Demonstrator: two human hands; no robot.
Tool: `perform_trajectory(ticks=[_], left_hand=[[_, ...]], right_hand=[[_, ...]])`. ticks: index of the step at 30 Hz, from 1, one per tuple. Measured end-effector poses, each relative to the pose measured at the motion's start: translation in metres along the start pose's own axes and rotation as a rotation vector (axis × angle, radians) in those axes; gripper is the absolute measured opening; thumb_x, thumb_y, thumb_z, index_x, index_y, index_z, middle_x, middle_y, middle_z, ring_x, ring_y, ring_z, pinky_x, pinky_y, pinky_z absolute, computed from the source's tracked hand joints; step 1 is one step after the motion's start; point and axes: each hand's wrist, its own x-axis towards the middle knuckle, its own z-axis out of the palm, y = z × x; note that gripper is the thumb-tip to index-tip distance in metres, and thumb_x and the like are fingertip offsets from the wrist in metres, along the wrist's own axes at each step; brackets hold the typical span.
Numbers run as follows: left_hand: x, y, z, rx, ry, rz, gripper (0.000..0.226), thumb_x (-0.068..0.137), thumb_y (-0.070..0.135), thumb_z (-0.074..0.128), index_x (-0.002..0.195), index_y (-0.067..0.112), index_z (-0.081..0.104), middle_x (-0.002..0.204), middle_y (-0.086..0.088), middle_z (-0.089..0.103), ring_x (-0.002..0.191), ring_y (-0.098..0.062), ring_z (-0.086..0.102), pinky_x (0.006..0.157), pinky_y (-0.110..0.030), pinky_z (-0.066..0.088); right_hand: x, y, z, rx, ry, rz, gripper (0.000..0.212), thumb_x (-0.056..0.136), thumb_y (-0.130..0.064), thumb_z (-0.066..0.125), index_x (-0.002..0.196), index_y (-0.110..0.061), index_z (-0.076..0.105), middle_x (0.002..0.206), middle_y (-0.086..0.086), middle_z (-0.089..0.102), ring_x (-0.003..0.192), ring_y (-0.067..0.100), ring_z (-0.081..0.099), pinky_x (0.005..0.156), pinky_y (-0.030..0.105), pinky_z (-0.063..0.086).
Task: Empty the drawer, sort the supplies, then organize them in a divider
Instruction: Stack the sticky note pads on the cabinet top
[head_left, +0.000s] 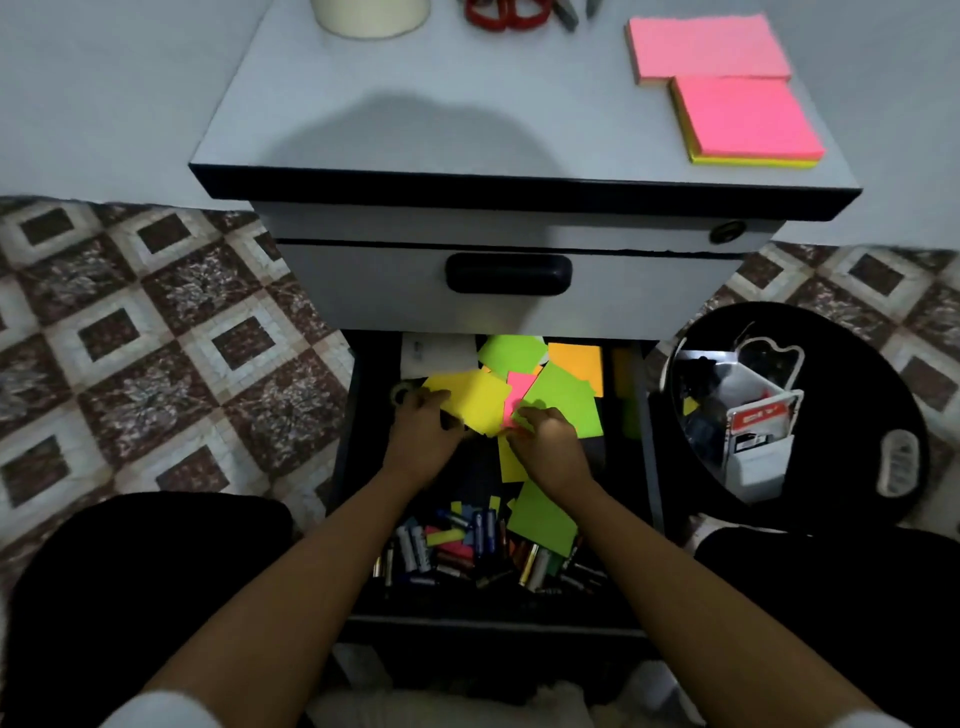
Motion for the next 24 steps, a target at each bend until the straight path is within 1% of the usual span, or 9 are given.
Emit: perform_trajectory(ticks=[3,5,8,10,12,15,17,21,24], left_hand=[[0.011,-0.001,-0.002,0.049,0.019,-0.024,0.055,0.092,0.023,0.056,0.141,0.006,0.036,0.147,-0.017,0.03,0.136,-0.032,0.028,0.105,-0.035,0.03],[0.015,-0.002,-0.004,0.043,-0.008,-0.036,0.056,0.093,0.022,0.055,0.142,0.004,0.033,0.147,-0.017,0.03,0.137,-0.031,0.026,0.105,-0.037,0.03],[0.02,-0.004,-0.005,0.004,0.01,-0.023,0.052,0.093,0.022,0.055,0.139,0.004,0.038,0.14,-0.018,0.04,0.13,-0.035,0.035,0.1,-0.041,0.037],[0.022,-0.007,-0.004,-0.018,0.022,-0.023,0.048,0.093,0.022,0.055,0.135,0.004,0.043,0.133,-0.018,0.047,0.123,-0.036,0.042,0.094,-0.042,0.042],[0.023,-0.007,-0.004,-0.033,0.019,-0.042,0.038,0.094,0.02,0.053,0.126,0.001,0.051,0.124,-0.022,0.054,0.113,-0.037,0.049,0.088,-0.04,0.044],[0.018,-0.001,-0.008,-0.121,0.009,-0.106,0.02,0.097,0.017,0.048,0.103,0.002,0.061,0.11,-0.026,0.06,0.093,-0.032,0.058,0.071,-0.029,0.038],[0.013,0.003,-0.01,-0.168,0.002,-0.152,0.028,0.098,0.017,0.047,0.112,-0.001,0.062,0.113,-0.025,0.061,0.098,-0.035,0.058,0.067,-0.025,0.032],[0.008,0.001,-0.009,-0.302,-0.013,-0.248,0.032,0.094,0.014,0.053,0.122,-0.001,0.057,0.118,-0.021,0.06,0.106,-0.034,0.055,0.074,-0.026,0.038],[0.001,-0.002,-0.009,-0.404,-0.049,-0.301,0.021,0.09,0.007,0.055,0.109,0.0,0.057,0.102,-0.021,0.059,0.085,-0.026,0.055,0.063,-0.027,0.037]], right_hand=[[0.011,-0.01,0.008,0.027,0.013,0.019,0.038,0.087,-0.017,0.052,0.119,0.003,0.058,0.098,0.027,0.059,0.096,0.038,0.054,0.077,0.034,0.038],[0.019,-0.014,0.014,0.027,-0.014,0.02,0.041,0.086,-0.02,0.048,0.114,0.009,0.056,0.092,0.03,0.06,0.099,0.037,0.052,0.074,0.036,0.034],[0.027,-0.018,0.022,0.066,-0.039,0.083,0.038,0.089,-0.016,0.058,0.115,0.01,0.052,0.089,0.027,0.056,0.102,0.037,0.051,0.067,0.036,0.025],[0.03,-0.019,0.026,0.122,-0.02,0.169,0.037,0.09,-0.018,0.058,0.113,0.009,0.052,0.084,0.023,0.05,0.098,0.038,0.054,0.061,0.029,0.017],[0.032,-0.019,0.027,0.171,0.006,0.226,0.035,0.091,-0.018,0.056,0.115,0.007,0.054,0.088,0.021,0.053,0.099,0.038,0.055,0.065,0.033,0.024],[0.031,-0.018,0.024,0.25,0.035,0.289,0.031,0.093,-0.017,0.055,0.115,0.004,0.059,0.11,0.022,0.063,0.104,0.036,0.056,0.078,0.036,0.039],[0.029,-0.016,0.023,0.331,0.045,0.342,0.032,0.093,-0.017,0.056,0.118,0.003,0.059,0.116,0.02,0.063,0.104,0.035,0.057,0.083,0.037,0.043],[0.023,-0.008,0.024,0.511,0.07,0.433,0.034,0.088,-0.013,0.063,0.118,0.0,0.057,0.117,0.017,0.061,0.088,0.025,0.054,0.085,0.045,0.05],[0.011,0.0,0.025,0.56,0.066,0.422,0.029,0.088,-0.008,0.062,0.116,-0.001,0.055,0.111,0.013,0.059,0.091,0.022,0.053,0.077,0.035,0.047]])
